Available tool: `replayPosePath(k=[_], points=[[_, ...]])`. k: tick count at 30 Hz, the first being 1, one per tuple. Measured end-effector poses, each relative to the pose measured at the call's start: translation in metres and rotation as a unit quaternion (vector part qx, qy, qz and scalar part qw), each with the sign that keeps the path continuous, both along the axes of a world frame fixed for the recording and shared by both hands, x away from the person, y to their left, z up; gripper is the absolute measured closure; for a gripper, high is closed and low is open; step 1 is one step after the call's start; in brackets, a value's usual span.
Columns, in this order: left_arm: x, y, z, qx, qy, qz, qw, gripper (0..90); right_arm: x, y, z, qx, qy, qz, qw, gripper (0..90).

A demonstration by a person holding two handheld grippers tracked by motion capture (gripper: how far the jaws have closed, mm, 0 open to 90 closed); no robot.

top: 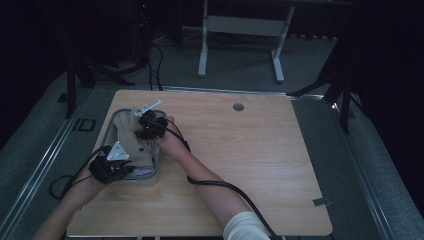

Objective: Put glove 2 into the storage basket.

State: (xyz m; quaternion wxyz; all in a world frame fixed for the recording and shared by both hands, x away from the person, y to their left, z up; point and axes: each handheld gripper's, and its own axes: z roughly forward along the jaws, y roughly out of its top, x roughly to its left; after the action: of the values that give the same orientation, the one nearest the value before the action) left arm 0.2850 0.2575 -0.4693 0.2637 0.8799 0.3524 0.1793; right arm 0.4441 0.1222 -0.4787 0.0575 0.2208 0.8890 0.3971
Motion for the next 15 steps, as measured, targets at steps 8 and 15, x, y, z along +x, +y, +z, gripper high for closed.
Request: replayPosePath(k=[8,15], points=[[-0.011,0.001,0.015,-0.026,-0.001,0.011,0.9996,50.9,0.0,-0.018,0.013,0.026,0.0,-0.008,0.9996,35.9],[-0.018,-0.003,0.032,-0.075,-0.016,0.015,0.9969,22.4,-0.01,-0.034,0.028,0.05,-0.001,0.003,0.9987,17.9]])
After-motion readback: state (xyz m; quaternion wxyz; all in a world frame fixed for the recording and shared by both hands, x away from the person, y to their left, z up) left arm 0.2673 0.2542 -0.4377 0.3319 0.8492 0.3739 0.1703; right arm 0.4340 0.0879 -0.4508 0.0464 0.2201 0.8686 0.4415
